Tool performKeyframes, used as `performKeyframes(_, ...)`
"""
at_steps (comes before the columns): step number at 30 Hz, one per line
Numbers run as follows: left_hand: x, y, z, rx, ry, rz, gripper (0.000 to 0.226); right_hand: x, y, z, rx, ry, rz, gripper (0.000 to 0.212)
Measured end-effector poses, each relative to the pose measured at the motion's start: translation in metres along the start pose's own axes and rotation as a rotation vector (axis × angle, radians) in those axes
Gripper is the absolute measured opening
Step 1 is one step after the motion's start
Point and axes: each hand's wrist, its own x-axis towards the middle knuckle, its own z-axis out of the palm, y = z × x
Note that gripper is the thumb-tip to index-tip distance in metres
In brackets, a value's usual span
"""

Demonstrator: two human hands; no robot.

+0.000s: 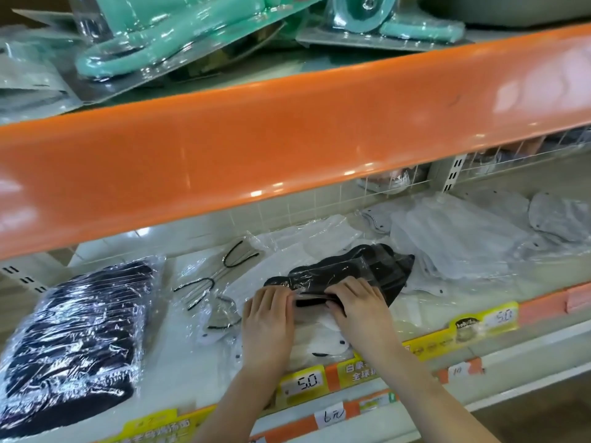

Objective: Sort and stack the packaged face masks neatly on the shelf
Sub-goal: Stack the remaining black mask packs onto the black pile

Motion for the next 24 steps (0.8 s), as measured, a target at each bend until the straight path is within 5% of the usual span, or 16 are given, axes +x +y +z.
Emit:
performKeyframes(8, -0.005, -0.001, 0.002, 0.019, 0.033, 0.091, 0.017, -0.001, -0.001, 0.001, -0.146, 0.046, 0.170, 0.020)
performKeyframes(24, 0.024, -0.013, -0.023, 0.179, -0.183, 0.025, 0.023, -0.005, -0.015, -0.007, -0.105, 0.190, -0.029, 0.005)
